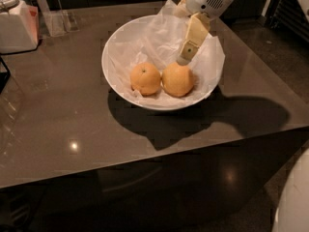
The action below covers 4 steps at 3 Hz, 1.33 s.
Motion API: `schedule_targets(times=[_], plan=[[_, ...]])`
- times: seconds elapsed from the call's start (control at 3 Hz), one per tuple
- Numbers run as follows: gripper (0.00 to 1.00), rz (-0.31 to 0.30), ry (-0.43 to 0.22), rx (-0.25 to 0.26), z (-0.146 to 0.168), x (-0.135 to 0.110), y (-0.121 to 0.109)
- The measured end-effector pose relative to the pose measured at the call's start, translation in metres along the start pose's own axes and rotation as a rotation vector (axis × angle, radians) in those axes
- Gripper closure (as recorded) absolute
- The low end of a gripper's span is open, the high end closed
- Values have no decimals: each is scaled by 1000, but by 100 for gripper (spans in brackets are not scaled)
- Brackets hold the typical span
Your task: Pick orange from white bowl
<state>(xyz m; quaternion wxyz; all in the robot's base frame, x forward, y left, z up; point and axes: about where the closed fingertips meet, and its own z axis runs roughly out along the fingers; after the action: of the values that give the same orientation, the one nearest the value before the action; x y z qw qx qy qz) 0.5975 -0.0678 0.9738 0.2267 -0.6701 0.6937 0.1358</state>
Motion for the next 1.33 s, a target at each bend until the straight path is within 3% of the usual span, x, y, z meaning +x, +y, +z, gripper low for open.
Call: schedule_targets(times=[0.33,1.0,1.33], plan=[[0,12,-9,2,5,1,1],[3,130,-115,-118,52,29,29],[22,133,-115,-121,53,30,30]])
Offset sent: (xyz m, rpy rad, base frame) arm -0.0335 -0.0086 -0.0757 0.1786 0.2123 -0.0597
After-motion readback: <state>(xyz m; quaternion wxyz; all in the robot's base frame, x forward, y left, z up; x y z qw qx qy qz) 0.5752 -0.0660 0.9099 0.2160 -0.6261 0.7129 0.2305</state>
